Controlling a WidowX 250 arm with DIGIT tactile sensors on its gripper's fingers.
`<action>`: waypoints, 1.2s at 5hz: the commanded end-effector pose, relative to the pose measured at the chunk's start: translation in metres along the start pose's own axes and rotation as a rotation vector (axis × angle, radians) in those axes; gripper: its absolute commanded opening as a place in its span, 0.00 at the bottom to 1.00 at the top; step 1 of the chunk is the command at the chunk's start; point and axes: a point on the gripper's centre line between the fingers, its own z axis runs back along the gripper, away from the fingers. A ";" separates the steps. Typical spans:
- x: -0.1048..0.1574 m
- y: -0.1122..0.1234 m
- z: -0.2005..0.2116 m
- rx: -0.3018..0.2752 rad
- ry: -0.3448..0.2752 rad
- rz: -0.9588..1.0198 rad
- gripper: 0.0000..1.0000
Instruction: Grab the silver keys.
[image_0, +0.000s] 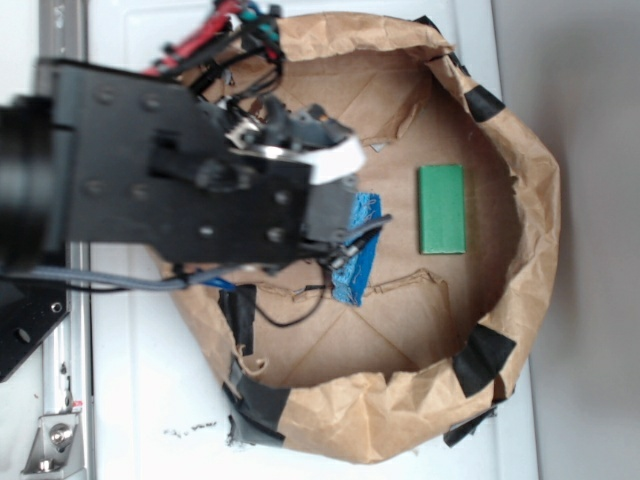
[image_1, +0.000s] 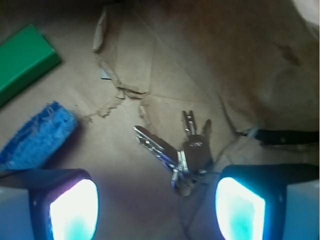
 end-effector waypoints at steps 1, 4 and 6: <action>0.000 0.014 -0.002 0.005 -0.021 -0.076 1.00; -0.015 0.008 -0.021 0.041 -0.008 -0.195 1.00; -0.006 0.010 -0.020 0.035 -0.007 -0.213 1.00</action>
